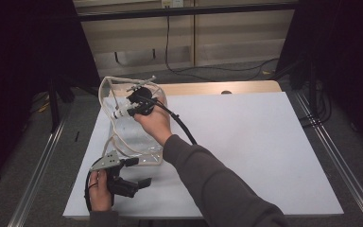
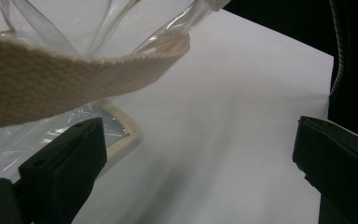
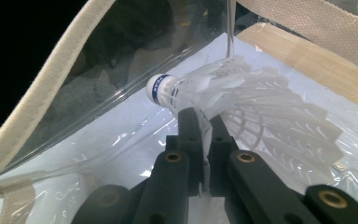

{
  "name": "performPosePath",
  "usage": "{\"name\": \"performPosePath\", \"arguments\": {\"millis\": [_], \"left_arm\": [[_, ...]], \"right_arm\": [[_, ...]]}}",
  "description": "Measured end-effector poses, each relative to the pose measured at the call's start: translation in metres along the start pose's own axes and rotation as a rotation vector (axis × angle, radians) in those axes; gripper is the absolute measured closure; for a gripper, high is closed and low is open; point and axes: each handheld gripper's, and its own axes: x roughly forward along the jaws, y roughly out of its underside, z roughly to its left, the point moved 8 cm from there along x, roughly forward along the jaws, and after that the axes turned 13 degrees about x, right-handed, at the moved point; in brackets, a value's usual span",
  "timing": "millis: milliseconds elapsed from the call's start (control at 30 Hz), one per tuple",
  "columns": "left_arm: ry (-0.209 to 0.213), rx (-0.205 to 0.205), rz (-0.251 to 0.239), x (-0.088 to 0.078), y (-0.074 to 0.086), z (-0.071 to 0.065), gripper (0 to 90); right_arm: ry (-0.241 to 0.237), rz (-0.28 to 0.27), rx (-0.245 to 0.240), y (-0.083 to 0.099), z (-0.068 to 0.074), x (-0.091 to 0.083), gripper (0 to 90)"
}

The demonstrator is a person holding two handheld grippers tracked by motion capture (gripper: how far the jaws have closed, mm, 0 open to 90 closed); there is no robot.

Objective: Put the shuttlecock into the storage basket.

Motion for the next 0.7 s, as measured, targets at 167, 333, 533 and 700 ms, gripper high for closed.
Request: {"name": "performPosePath", "arguments": {"millis": [167, 333, 533, 700], "left_arm": [[-0.001, 0.0, -0.007, -0.001, 0.0, 0.0, 2.9], [-0.001, 0.0, -0.007, -0.001, 0.0, 0.0, 2.9], [-0.002, -0.001, 0.0, -0.001, 0.001, 0.001, 3.0], [-0.004, -0.009, -0.002, 0.0, 0.001, 0.001, 3.0]], "right_arm": [[0.006, -0.005, -0.005, 0.001, 0.001, 0.004, 88.0], [0.018, 0.004, -0.006, 0.004, -0.003, 0.011, 87.7], [0.031, 0.019, -0.019, 0.009, -0.005, 0.019, 87.6], [0.046, 0.031, -0.021, 0.012, -0.009, 0.023, 87.5]]}}
